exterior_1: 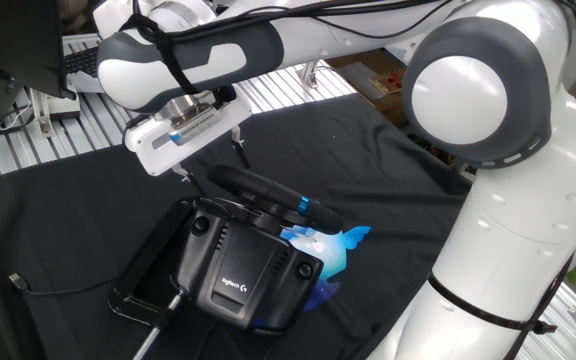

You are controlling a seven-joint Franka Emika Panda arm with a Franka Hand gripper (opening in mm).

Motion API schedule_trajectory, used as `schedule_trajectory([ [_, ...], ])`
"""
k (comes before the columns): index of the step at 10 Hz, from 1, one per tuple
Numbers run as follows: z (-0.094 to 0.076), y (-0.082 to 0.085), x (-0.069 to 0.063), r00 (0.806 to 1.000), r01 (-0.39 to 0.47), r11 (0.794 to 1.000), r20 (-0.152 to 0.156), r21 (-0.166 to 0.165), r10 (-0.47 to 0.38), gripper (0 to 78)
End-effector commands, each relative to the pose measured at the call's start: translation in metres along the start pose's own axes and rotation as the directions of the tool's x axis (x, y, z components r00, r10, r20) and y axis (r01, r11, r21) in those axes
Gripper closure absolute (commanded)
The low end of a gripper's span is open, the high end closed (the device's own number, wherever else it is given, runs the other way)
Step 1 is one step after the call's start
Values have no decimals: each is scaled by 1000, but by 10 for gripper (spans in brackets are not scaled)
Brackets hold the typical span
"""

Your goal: Rotate the steering wheel 90 degrees counterclockwise

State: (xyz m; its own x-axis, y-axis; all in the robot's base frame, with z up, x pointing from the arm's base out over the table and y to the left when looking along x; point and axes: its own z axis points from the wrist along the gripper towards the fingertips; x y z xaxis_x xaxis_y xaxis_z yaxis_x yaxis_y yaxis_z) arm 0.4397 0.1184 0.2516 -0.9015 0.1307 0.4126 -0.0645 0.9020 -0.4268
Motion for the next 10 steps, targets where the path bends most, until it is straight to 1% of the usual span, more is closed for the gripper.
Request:
schedule_trajectory([
  [1,-1,-1,0,1000,7,1000,15,-11,-7,764],
  [10,-1,-1,0,1000,7,1000,15,-11,-7,764],
])
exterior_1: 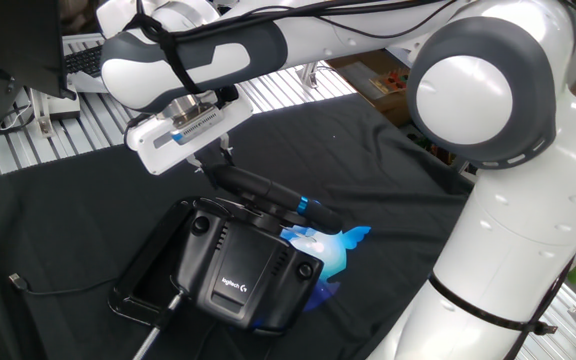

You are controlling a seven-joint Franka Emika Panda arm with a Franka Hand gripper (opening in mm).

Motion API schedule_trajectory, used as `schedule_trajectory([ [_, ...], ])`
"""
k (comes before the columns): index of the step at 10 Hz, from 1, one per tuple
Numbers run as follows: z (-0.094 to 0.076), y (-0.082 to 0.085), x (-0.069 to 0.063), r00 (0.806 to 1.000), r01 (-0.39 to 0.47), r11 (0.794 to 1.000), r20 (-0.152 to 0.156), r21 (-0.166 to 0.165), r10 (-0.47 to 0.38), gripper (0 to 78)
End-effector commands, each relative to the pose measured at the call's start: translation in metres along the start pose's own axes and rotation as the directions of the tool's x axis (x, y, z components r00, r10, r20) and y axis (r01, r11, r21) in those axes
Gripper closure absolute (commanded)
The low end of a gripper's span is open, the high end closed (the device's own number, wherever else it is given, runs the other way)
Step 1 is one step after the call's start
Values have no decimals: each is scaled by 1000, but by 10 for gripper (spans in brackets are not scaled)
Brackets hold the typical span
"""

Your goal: Rotate the steering wheel 90 degrees counterclockwise

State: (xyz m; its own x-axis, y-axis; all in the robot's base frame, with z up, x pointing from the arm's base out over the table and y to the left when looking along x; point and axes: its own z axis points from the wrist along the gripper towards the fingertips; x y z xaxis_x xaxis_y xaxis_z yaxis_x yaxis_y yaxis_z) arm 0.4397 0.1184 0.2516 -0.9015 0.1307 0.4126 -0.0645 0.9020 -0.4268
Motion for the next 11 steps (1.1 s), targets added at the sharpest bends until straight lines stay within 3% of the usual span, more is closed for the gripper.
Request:
schedule_trajectory([
  [1,-1,-1,0,1000,7,1000,15,-11,-7,764],
  [4,-1,-1,0,1000,7,1000,15,-11,-7,764],
  [5,-8,-4,17,997,40,999,62,-31,-38,764],
  [8,-15,-7,25,997,46,998,63,-32,-44,764],
  [11,-11,-8,35,991,57,998,119,-37,-53,764],
])
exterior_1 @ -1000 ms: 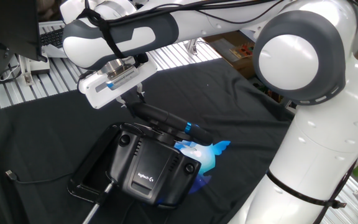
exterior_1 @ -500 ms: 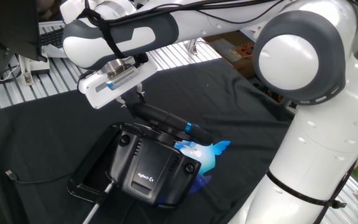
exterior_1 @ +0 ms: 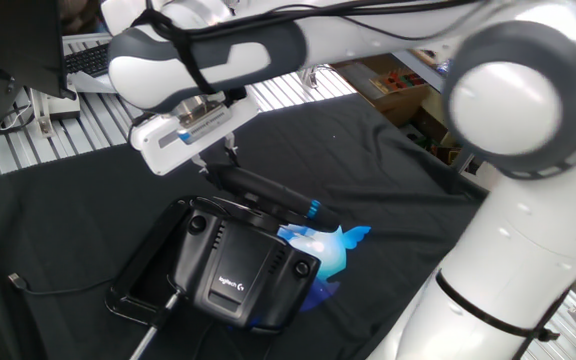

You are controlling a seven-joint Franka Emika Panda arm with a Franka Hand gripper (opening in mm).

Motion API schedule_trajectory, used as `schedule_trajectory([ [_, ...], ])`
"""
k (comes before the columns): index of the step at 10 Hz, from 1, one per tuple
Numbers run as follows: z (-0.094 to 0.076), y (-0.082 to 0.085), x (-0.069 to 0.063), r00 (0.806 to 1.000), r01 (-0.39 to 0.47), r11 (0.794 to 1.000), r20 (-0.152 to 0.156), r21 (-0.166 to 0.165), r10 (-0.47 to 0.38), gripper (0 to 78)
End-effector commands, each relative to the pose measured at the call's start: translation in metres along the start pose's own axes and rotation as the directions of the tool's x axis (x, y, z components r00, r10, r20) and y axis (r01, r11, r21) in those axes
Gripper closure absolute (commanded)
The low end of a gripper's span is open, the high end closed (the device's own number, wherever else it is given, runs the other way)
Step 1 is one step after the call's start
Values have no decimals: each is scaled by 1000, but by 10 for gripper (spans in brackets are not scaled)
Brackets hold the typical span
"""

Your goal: Rotate the steering wheel 90 degrees counterclockwise

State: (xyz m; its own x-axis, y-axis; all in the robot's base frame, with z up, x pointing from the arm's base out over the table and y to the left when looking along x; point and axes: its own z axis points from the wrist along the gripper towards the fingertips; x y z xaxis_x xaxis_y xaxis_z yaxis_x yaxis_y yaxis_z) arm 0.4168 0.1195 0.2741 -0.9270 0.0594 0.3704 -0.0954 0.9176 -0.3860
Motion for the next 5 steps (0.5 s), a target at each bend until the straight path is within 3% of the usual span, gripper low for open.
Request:
schedule_trajectory([
  [1,-3,0,7,998,15,1000,54,-12,-14,764],
  [5,-12,-5,21,997,39,999,65,-16,-38,764],
])
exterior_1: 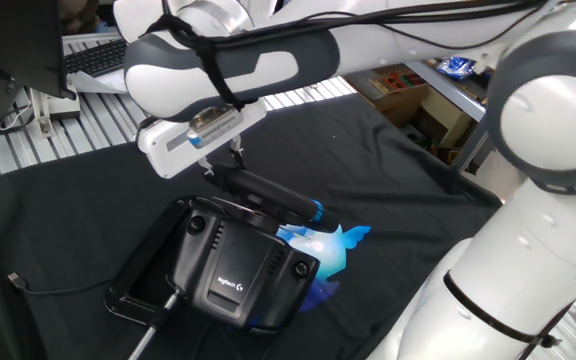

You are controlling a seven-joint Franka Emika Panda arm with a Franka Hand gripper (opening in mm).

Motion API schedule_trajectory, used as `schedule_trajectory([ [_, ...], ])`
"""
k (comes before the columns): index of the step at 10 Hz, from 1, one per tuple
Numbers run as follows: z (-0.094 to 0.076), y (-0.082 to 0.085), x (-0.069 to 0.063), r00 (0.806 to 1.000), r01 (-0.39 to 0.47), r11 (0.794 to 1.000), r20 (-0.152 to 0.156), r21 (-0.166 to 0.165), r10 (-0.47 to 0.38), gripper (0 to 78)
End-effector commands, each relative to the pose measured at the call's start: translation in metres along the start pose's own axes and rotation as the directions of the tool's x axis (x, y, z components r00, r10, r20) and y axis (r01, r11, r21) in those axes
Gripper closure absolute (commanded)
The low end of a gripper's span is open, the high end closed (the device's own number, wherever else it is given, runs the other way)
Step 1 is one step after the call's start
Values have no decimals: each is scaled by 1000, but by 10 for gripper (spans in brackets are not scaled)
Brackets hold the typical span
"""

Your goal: Rotate the steering wheel 90 degrees counterclockwise

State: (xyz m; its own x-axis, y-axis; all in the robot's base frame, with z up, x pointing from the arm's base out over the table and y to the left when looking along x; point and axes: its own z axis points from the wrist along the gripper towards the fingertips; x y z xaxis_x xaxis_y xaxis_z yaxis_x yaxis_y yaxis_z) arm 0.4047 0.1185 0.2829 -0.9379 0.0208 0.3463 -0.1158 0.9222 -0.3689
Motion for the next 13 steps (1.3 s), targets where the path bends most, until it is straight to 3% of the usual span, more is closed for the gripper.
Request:
schedule_trajectory([
  [1,-12,-3,8,999,18,1000,27,-9,-18,764],
  [3,-13,-4,12,999,29,1000,43,-5,-29,764],
  [5,-11,-4,17,995,39,999,91,2,-39,764],
  [8,-8,-5,22,990,50,999,134,-1,-49,764],
  [13,-5,-6,26,981,71,997,178,10,-72,764],
])
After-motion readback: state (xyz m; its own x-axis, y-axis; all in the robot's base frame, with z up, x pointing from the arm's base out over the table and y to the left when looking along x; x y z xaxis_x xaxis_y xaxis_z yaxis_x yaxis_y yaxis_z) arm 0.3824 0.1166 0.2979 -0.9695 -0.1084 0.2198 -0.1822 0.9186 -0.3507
